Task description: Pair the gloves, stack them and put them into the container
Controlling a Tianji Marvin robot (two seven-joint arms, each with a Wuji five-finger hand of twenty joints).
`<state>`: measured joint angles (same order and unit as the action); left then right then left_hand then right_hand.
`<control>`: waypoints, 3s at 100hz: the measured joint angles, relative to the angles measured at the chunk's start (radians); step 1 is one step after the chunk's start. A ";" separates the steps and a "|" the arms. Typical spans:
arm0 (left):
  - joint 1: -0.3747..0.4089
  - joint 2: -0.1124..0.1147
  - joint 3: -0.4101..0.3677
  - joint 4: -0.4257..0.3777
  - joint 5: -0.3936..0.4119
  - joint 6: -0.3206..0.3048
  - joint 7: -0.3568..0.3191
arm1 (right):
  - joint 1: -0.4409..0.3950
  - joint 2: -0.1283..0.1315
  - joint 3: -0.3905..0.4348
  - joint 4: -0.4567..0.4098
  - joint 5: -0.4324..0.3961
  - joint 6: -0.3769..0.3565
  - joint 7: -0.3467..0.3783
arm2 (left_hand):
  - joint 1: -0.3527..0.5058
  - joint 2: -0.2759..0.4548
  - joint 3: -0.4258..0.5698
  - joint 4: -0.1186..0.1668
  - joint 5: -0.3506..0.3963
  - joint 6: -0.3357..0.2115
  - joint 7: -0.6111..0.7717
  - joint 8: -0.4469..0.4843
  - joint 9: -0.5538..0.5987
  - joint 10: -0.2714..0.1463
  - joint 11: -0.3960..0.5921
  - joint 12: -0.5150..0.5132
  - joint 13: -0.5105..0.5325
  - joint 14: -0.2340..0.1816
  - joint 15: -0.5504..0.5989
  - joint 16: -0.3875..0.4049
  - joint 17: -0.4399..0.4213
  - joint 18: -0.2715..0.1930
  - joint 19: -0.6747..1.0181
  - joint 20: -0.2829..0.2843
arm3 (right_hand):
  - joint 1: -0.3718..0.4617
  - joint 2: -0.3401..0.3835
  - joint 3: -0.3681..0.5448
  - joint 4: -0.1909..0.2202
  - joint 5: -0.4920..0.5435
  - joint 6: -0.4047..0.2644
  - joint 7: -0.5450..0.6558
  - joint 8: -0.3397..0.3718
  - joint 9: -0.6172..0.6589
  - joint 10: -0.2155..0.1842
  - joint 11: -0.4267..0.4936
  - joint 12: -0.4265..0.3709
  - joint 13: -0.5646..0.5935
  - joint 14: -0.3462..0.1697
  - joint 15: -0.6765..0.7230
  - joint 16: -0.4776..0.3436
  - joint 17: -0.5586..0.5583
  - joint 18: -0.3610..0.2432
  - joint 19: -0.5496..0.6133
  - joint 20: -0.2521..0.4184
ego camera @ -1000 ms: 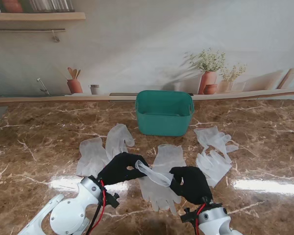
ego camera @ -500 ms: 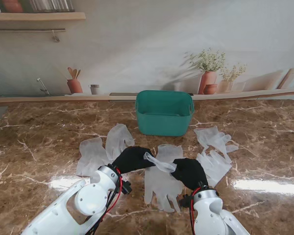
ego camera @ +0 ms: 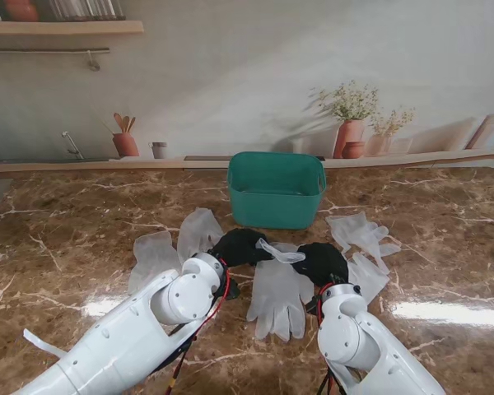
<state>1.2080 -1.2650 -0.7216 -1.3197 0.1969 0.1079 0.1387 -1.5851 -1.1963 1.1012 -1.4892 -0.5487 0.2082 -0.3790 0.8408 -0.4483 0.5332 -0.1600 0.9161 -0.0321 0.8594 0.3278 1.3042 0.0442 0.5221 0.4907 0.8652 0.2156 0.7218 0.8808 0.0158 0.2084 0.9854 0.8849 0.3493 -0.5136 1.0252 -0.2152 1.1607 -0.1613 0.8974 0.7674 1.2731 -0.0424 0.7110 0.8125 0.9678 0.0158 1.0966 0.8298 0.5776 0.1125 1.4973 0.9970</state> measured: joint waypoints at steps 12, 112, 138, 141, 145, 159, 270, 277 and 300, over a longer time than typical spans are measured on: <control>-0.019 -0.016 0.015 0.040 -0.011 0.017 0.010 | 0.028 0.000 -0.008 0.034 -0.025 0.007 -0.008 | 0.000 0.000 0.000 0.000 0.000 0.000 0.000 -0.009 0.000 0.000 0.000 0.000 0.000 0.000 0.000 0.000 0.000 0.000 0.002 0.000 | 0.000 0.004 0.000 0.000 0.000 0.000 -0.014 0.000 0.000 0.000 0.000 0.000 0.000 0.000 0.000 0.000 0.000 -0.002 0.000 -0.001; -0.052 -0.058 0.023 0.154 0.019 0.040 0.071 | 0.103 -0.001 -0.062 0.135 -0.135 0.132 -0.076 | -0.117 0.124 0.097 0.037 -0.367 0.060 -0.528 -0.074 -0.791 0.014 -0.180 -0.194 -0.491 -0.065 -0.412 -0.337 -0.076 -0.053 -0.335 -0.209 | -0.090 0.092 -0.099 0.084 -0.545 0.138 -0.512 -0.151 -0.530 -0.001 -0.154 -0.191 -0.275 -0.022 -0.350 -0.162 -0.239 -0.044 -0.343 -0.148; 0.041 -0.012 -0.076 0.016 0.077 0.042 0.054 | 0.085 0.016 -0.048 0.092 -0.271 0.094 -0.064 | -0.148 0.147 0.042 0.041 -0.366 0.062 -0.529 -0.083 -0.803 0.014 -0.186 -0.205 -0.536 -0.078 -0.431 -0.376 -0.075 -0.089 -0.403 -0.245 | -0.084 0.019 -0.098 0.084 -0.544 0.136 -0.508 -0.170 -0.526 -0.001 -0.225 -0.300 -0.260 -0.022 -0.549 -0.305 -0.205 -0.044 -0.465 -0.298; 0.058 -0.005 -0.092 -0.006 0.088 0.042 0.052 | 0.085 0.023 -0.048 0.086 -0.290 0.078 -0.052 | -0.148 0.147 0.042 0.041 -0.366 0.062 -0.529 -0.084 -0.803 0.014 -0.186 -0.206 -0.529 -0.079 -0.431 -0.377 -0.075 -0.089 -0.412 -0.247 | -0.054 -0.009 -0.097 0.084 -0.544 0.134 -0.508 -0.171 -0.526 -0.001 -0.242 -0.312 -0.260 -0.027 -0.578 -0.325 -0.197 -0.049 -0.473 -0.314; 0.078 0.006 -0.109 -0.033 0.098 0.041 0.050 | 0.085 0.031 -0.050 0.078 -0.302 0.065 -0.035 | -0.148 0.147 0.042 0.041 -0.366 0.062 -0.529 -0.085 -0.803 0.014 -0.186 -0.207 -0.531 -0.079 -0.438 -0.379 -0.075 -0.089 -0.414 -0.255 | -0.032 -0.044 -0.098 0.084 -0.544 0.133 -0.508 -0.179 -0.526 -0.001 -0.259 -0.330 -0.251 -0.030 -0.619 -0.339 -0.190 -0.050 -0.481 -0.334; 0.170 0.034 -0.191 -0.138 0.154 0.031 0.045 | 0.105 0.061 -0.078 0.066 -0.363 0.035 0.019 | -0.148 0.147 0.042 0.041 -0.366 0.062 -0.540 -0.095 -0.815 0.013 -0.203 -0.209 -0.538 -0.085 -0.440 -0.391 -0.075 -0.089 -0.429 -0.257 | 0.030 -0.142 -0.098 0.084 -0.544 0.124 -0.516 -0.206 -0.526 -0.004 -0.318 -0.375 -0.251 -0.042 -0.750 -0.427 -0.187 -0.051 -0.524 -0.396; 0.525 0.114 -0.484 -0.428 0.282 -0.123 0.026 | 0.553 0.062 -0.573 0.390 -0.361 0.179 0.214 | -0.138 0.167 0.002 0.041 -0.296 0.063 -0.559 -0.097 -0.813 0.013 -0.235 -0.241 -0.536 -0.091 -0.489 -0.430 -0.076 -0.086 -0.501 -0.257 | 0.050 -0.189 -0.047 0.084 -0.544 0.107 -0.535 -0.268 -0.475 -0.017 -0.366 -0.409 -0.090 -0.052 -0.714 -0.428 -0.069 -0.046 -0.422 -0.373; 0.525 0.114 -0.484 -0.427 0.278 -0.131 0.030 | 0.569 0.056 -0.593 0.415 -0.345 0.184 0.216 | -0.138 0.167 0.002 0.041 -0.296 0.063 -0.559 -0.097 -0.810 0.013 -0.235 -0.241 -0.527 -0.092 -0.489 -0.430 -0.076 -0.086 -0.501 -0.255 | 0.059 -0.197 -0.028 0.084 -0.544 0.115 -0.551 -0.286 -0.451 -0.017 -0.336 -0.406 -0.072 -0.052 -0.658 -0.385 -0.064 -0.052 -0.396 -0.361; 0.525 0.113 -0.484 -0.427 0.258 -0.132 0.035 | 0.590 0.041 -0.610 0.441 -0.322 0.199 0.214 | -0.138 0.167 0.002 0.041 -0.296 0.063 -0.559 -0.097 -0.810 0.013 -0.235 -0.242 -0.527 -0.092 -0.489 -0.430 -0.076 -0.086 -0.501 -0.254 | 0.083 -0.274 0.003 0.025 -0.471 0.078 -0.447 -0.276 -0.289 -0.110 0.042 0.071 -0.065 -0.088 -0.244 -0.087 -0.056 -0.052 -0.295 -0.297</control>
<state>1.7329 -1.1521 -1.2057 -1.7462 0.4552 -0.0240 0.1735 -0.9954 -1.1554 0.4911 -1.0486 -0.8708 0.4077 -0.1655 0.7029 -0.2814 0.5347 -0.1192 0.6200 0.0307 0.3000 0.2305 0.4943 0.0572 0.2867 0.2492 0.3381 0.1235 0.2327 0.4509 -0.0601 0.1221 0.4841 0.6305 0.4320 -0.7874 1.0280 -0.1900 0.6902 -0.0837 0.4502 0.4912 0.9839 -0.1523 0.7532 0.8834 0.9027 -0.0719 0.8524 0.7429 0.5217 0.0606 1.2020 0.6995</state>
